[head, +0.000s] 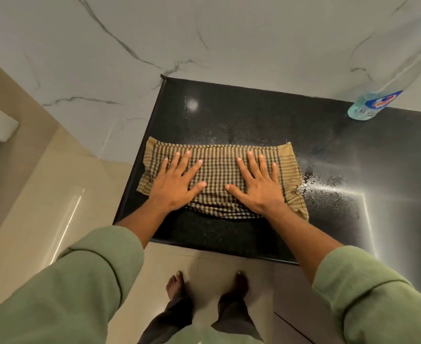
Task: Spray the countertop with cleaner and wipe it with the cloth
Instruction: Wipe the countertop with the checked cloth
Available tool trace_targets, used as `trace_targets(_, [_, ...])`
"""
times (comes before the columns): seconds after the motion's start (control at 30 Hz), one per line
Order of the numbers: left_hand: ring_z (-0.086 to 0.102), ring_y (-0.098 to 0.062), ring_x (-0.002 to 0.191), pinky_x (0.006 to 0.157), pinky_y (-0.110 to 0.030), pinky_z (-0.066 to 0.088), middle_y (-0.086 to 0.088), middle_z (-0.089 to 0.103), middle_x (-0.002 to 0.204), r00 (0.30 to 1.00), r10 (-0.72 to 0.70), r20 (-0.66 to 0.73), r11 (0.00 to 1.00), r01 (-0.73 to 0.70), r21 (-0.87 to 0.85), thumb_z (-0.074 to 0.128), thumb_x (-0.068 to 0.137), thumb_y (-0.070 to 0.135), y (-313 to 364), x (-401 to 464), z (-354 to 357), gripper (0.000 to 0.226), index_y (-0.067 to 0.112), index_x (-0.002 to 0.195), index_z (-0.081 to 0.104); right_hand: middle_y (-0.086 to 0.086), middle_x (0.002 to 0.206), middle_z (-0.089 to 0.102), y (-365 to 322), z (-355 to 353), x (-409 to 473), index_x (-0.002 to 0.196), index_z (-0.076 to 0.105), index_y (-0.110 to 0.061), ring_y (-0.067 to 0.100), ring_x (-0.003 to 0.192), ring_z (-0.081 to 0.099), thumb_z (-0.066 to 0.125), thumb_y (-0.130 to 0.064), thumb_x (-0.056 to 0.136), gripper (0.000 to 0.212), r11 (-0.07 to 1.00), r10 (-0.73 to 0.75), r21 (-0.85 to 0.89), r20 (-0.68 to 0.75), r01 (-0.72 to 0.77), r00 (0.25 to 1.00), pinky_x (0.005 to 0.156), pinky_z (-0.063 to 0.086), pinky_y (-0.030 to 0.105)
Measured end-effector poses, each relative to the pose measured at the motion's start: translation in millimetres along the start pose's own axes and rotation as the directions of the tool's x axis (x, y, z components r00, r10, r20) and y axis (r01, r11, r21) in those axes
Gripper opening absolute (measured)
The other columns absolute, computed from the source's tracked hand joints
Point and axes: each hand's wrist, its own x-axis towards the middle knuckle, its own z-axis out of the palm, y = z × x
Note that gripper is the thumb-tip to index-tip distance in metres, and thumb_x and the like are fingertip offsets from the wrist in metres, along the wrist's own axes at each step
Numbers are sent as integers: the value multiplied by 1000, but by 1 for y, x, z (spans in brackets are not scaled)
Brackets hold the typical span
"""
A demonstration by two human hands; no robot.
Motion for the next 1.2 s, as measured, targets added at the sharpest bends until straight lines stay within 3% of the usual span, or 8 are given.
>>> trace_targets(0.2, [-20,-30,156,126,-56,-6,-10,-22,169,993,-23,-112,1000,25,14,3,95,77,-11,-28,14,79,36,161,-11,1,169,-21,-20,9,-12,161,-9,-35,28,155,-19,9,-88,88,91,1000,0,23,-31,1,1000,123,-10,58])
trace_targets(0.33, [-13,-30,158,127,-56,-5,-8,-13,172,997,-18,-80,1000,20,22,-4,91,80,-29,-45,18,83,38,162,0,3,168,-24,-46,17,-26,161,-9,-33,29,154,-23,9,-87,89,92,999,15,50,-23,-14,1000,123,-12,59])
trace_targets(0.57, [-1,-25,160,127,-51,3,-1,-1,173,999,-20,-48,999,19,-35,5,97,69,-43,-61,13,71,42,162,8,9,168,-23,-88,28,-33,162,-8,-29,34,153,-23,9,-85,90,93,997,28,80,-34,-25,999,121,-12,63])
trace_targets(0.7, [31,-29,149,116,-53,31,-4,30,167,985,-49,-163,998,43,-41,23,103,49,-41,-65,7,57,35,156,37,9,169,-21,-101,29,-31,162,-7,-28,34,154,-21,9,-84,89,93,996,32,81,-41,-29,999,121,-11,63])
trace_targets(0.77, [40,-30,141,107,-53,38,-6,37,162,979,-21,-203,1000,18,-17,31,101,45,-45,-69,9,55,30,152,44,8,169,-20,-102,29,-31,162,-6,-29,33,155,-20,7,-85,89,92,995,36,100,-49,-31,998,121,-11,62])
trace_targets(0.97, [13,-36,157,126,-56,13,-17,13,171,988,-60,-143,997,67,43,22,101,51,-44,-79,23,69,22,163,20,7,168,-21,-101,27,-34,162,-6,-29,31,155,-21,4,-83,91,90,993,14,117,-44,-9,999,122,-11,61])
trace_targets(1.2, [13,-38,157,126,-57,12,-15,12,171,994,-72,-86,996,76,51,22,99,48,-29,-114,36,69,23,164,20,7,168,-23,-116,37,-50,162,-7,-28,31,154,-22,9,-79,92,88,993,-79,86,-21,81,997,121,-11,62])
